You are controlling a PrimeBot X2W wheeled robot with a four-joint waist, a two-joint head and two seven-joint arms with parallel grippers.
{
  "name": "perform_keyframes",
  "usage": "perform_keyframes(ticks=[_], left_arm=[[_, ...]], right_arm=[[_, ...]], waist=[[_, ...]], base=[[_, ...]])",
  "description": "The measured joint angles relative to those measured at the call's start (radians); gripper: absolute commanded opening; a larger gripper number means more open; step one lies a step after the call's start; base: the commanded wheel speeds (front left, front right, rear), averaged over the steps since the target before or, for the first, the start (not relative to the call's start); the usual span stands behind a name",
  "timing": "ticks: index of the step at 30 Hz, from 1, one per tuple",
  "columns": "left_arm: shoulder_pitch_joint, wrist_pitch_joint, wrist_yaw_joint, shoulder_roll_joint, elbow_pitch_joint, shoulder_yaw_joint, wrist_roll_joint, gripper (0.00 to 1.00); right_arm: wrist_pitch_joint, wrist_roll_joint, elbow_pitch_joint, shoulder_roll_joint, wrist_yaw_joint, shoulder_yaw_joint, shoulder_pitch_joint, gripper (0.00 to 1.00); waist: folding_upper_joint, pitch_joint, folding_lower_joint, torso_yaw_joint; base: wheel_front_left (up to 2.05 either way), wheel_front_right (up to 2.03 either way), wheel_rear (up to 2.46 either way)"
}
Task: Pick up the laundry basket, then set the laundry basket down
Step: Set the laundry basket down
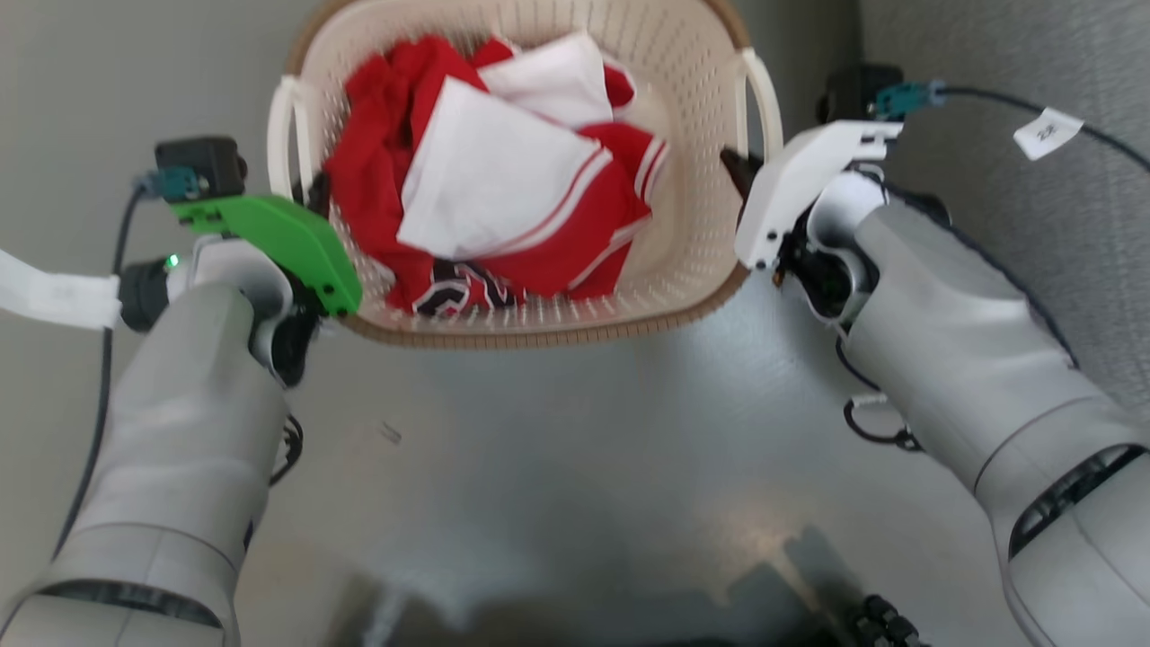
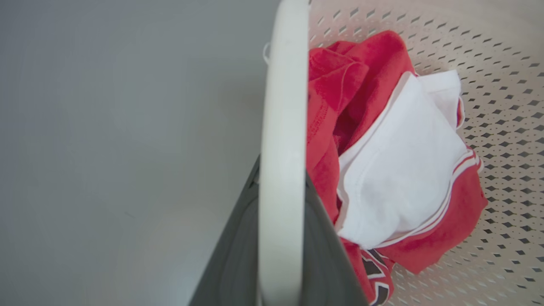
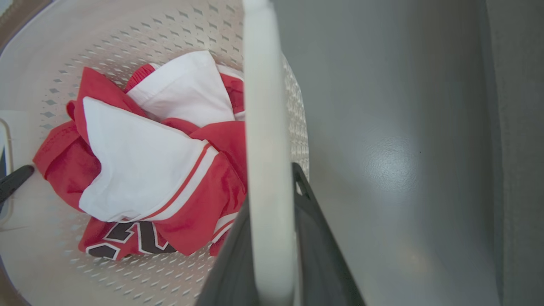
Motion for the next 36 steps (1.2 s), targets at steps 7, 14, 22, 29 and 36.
perform_keyframes(ticks=[7, 14, 22, 29, 36], left_arm=[[-0.047, -0.027, 0.0, 0.006, -0.005, 0.0, 0.008, 0.0], [-0.08, -0.056, 0.0, 0.006, -0.005, 0.0, 0.011, 0.0], [-0.12, -0.087, 0.0, 0.004, -0.005, -0.001, 0.018, 0.0], [-0.152, -0.105, 0.0, 0.004, -0.003, -0.001, 0.03, 0.0], [-0.173, -0.128, 0.0, 0.004, 0.004, -0.002, 0.035, 0.0]], right_arm=[[-0.036, -0.001, 0.0, 0.0, 0.0, -0.007, -0.051, 0.0], [-0.074, -0.008, 0.006, -0.001, 0.001, -0.007, -0.082, 0.0], [-0.114, -0.02, 0.024, 0.0, 0.006, -0.012, -0.121, 0.0], [-0.133, -0.019, 0.03, 0.0, 0.013, -0.021, -0.147, 0.0], [-0.168, -0.017, 0.035, 0.0, 0.02, -0.028, -0.163, 0.0]], waist=[[0.0, 0.09, 0.0, 0.008], [0.0, 0.165, 0.0001, 0.017], [0.0, 0.223, 0.0, 0.027], [0.0, 0.269, 0.0, 0.034], [0.0, 0.306, 0.0, 0.033]], base=[[0.0, 0.0, 0.0], [0.0, 0.0, 0.0], [0.0, 0.0, 0.0], [0.0, 0.0, 0.0], [0.0, 0.0, 0.0]])
